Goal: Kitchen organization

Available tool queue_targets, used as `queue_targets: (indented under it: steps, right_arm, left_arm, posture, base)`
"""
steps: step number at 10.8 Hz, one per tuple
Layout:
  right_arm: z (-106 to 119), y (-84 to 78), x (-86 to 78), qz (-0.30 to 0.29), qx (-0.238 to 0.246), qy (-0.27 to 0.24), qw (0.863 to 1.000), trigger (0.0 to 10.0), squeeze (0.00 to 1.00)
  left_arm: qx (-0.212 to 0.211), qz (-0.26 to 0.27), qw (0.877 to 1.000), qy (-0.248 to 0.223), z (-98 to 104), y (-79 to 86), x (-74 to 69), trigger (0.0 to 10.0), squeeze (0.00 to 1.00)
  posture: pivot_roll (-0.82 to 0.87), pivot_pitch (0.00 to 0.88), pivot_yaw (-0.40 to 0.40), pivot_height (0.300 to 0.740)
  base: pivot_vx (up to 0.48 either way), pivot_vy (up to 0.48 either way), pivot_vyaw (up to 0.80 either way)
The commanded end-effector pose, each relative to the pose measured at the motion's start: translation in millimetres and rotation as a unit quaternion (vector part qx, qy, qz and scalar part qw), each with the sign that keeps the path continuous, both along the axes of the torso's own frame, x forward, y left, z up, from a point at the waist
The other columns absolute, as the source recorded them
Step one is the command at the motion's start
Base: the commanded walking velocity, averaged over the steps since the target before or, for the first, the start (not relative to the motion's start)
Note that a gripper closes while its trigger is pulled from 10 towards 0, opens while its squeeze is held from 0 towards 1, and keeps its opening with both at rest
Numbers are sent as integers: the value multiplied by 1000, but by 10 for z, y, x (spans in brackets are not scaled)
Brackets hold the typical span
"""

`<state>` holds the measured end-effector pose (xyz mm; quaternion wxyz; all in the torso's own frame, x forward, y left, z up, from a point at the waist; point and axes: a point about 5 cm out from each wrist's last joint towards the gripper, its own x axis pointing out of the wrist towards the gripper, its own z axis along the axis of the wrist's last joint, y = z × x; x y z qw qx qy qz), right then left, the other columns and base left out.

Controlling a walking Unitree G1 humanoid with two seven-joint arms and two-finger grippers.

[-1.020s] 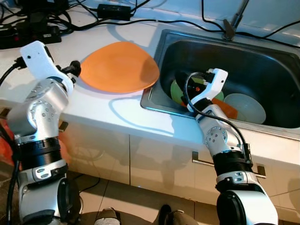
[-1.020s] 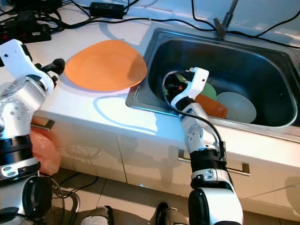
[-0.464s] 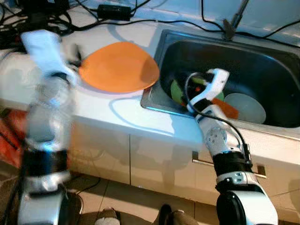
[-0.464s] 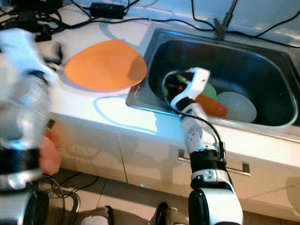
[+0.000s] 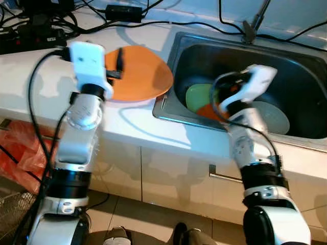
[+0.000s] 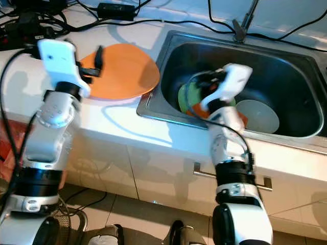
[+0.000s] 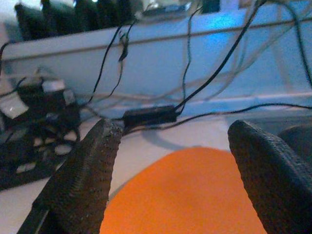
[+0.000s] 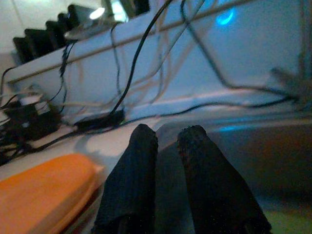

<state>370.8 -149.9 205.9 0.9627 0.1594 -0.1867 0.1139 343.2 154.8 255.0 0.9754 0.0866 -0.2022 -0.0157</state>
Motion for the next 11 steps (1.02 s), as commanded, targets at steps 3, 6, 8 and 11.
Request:
queue_targets:
  steps: [3, 6, 8, 11]
  right_arm:
    - [-8, -149, -46, -59, -14, -23, 998, 10000, 0]
    - [-83, -234, -88, -93, -20, -23, 995, 10000, 0]
    - [-55, -274, -96, -105, -19, -31, 994, 10000, 0]
    - [-64, -278, -97, -110, -22, -30, 993, 10000, 0]
  left_arm:
    - [10, -27, 1000, -8, -158, -168, 16, 10000, 0]
    - [2, -43, 999, -16, -251, -258, 18, 10000, 0]
    - [-4, -44, 999, -24, -235, -269, 24, 10000, 0]
    - [-10, -41, 999, -31, -237, -268, 31, 10000, 0]
  posture:
    - [90, 118, -45, 740]
    - [80, 117, -40, 740]
    - [76, 127, -42, 740]
    - [78, 137, -45, 740]
  base:
    - [0, 0, 0]
    - [0, 0, 0]
    - [0, 0, 0]
    - [0, 0, 0]
